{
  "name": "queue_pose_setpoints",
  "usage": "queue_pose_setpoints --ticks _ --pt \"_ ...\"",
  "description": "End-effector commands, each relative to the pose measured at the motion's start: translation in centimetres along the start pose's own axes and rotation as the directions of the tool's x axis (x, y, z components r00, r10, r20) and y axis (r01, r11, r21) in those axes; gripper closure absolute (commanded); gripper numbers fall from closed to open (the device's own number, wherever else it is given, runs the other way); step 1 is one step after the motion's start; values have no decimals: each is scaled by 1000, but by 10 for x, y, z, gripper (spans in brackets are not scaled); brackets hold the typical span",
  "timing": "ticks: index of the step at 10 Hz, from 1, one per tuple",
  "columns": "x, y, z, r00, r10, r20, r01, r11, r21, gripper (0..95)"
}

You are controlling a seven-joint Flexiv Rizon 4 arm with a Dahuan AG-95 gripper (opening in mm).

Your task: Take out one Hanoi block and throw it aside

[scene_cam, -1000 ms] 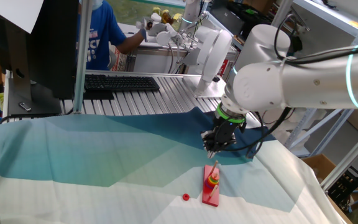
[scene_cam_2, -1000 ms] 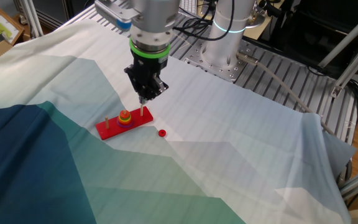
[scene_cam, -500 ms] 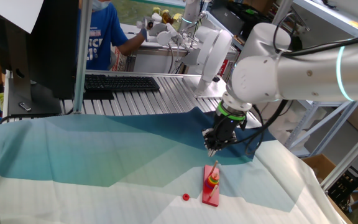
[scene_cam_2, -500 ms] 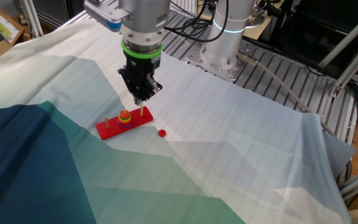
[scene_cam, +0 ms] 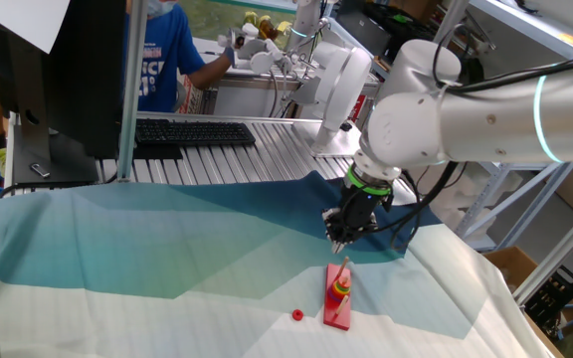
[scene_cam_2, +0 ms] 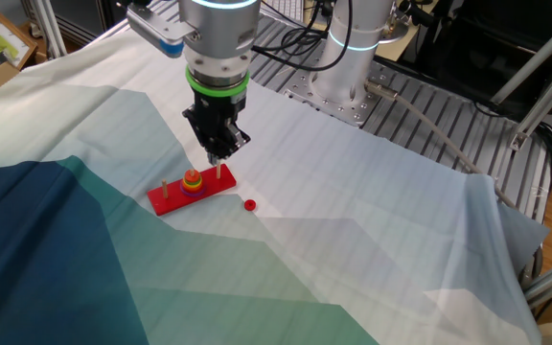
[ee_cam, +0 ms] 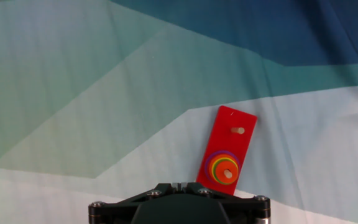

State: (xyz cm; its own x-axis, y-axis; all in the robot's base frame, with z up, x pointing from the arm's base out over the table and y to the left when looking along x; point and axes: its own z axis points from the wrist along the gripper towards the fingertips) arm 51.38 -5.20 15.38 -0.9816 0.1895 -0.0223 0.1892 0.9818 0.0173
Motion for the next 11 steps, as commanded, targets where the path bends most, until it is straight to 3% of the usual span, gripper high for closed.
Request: queue_pose_setpoints --ticks 1,4,7,8,11 --pt "0 0 1 1000 5 12 -6 1000 4 950" --pt "0 0 1 1000 -2 17 2 1000 1 950" --pt "0 0 1 998 61 4 -61 998 3 950" --pt "0 0 1 996 87 -12 -87 996 2 950" --pt "0 0 1 989 146 -13 -145 989 13 950"
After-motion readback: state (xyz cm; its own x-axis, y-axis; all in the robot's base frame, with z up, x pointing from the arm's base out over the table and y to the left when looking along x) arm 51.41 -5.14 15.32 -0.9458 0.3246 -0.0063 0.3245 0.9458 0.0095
